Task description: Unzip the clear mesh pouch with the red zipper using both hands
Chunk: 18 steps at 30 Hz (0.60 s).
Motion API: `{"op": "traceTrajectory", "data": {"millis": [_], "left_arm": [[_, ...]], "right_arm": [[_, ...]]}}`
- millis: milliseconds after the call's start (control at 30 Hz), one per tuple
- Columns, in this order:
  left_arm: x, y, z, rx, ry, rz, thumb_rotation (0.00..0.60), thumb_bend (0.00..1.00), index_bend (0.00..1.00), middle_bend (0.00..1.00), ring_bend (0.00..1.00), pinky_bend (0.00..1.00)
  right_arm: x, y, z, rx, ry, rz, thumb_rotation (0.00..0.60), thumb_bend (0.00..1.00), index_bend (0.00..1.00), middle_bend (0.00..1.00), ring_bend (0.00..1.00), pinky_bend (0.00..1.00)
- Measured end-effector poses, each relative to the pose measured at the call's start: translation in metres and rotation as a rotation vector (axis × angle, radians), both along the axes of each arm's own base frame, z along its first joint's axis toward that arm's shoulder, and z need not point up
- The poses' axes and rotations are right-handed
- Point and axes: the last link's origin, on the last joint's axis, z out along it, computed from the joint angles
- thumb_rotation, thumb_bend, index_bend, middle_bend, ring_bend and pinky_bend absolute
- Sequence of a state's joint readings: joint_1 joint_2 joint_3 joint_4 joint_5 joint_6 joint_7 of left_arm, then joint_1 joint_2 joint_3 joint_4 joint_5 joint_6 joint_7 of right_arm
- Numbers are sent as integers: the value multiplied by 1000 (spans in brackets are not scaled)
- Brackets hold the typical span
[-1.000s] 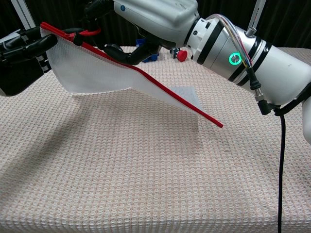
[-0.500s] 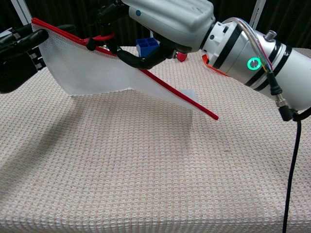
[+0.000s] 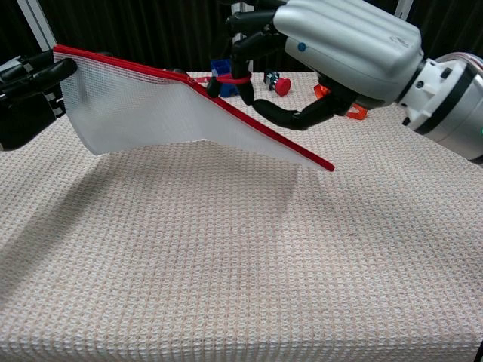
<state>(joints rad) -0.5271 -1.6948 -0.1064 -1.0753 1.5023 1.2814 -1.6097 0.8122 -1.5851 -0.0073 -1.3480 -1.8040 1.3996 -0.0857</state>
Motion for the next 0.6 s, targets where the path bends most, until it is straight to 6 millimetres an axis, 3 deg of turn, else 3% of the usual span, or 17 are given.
{"op": "traceTrajectory", "data": {"millis": [600], "left_arm": [[-17, 15, -10, -8, 49, 96, 600, 472, 694, 243, 106, 163]], "right_arm": [[-50, 23, 12, 8, 83, -76, 600, 477, 909, 230, 0, 0]]}}
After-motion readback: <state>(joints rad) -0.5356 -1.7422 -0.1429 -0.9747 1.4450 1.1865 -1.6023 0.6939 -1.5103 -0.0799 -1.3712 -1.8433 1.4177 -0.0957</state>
